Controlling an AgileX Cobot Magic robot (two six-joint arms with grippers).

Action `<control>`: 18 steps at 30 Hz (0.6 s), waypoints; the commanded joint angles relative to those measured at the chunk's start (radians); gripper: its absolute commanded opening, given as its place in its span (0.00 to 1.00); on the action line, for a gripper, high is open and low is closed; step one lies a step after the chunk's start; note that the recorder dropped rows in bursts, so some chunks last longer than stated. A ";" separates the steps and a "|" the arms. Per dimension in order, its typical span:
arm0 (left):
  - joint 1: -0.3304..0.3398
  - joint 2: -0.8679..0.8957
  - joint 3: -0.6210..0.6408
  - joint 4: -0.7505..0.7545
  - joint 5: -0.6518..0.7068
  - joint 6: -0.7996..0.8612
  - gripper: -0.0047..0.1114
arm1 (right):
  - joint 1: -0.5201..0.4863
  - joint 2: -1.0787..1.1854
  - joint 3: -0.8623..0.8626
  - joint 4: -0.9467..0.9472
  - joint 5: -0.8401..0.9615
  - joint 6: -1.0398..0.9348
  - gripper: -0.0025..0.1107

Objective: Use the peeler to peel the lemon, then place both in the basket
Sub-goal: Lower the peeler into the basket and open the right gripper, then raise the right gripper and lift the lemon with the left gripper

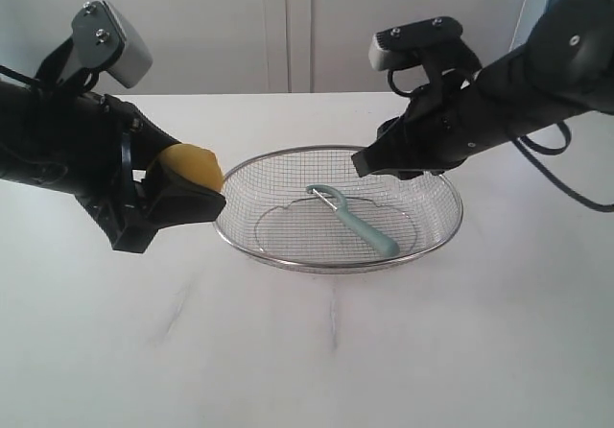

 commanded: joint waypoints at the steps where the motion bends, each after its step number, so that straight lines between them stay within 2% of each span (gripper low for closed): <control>1: -0.003 -0.003 -0.002 -0.035 0.009 -0.005 0.04 | 0.001 -0.076 -0.003 -0.003 0.160 -0.003 0.23; 4: -0.003 -0.003 -0.002 -0.035 0.011 -0.005 0.04 | 0.001 -0.089 -0.003 -0.003 0.236 -0.001 0.04; 5: -0.003 -0.003 -0.002 -0.035 0.024 -0.005 0.04 | 0.001 -0.098 -0.001 -0.006 0.256 0.005 0.02; 18: -0.003 -0.003 -0.002 -0.035 0.079 -0.022 0.04 | 0.001 -0.277 0.075 -0.048 0.277 0.024 0.02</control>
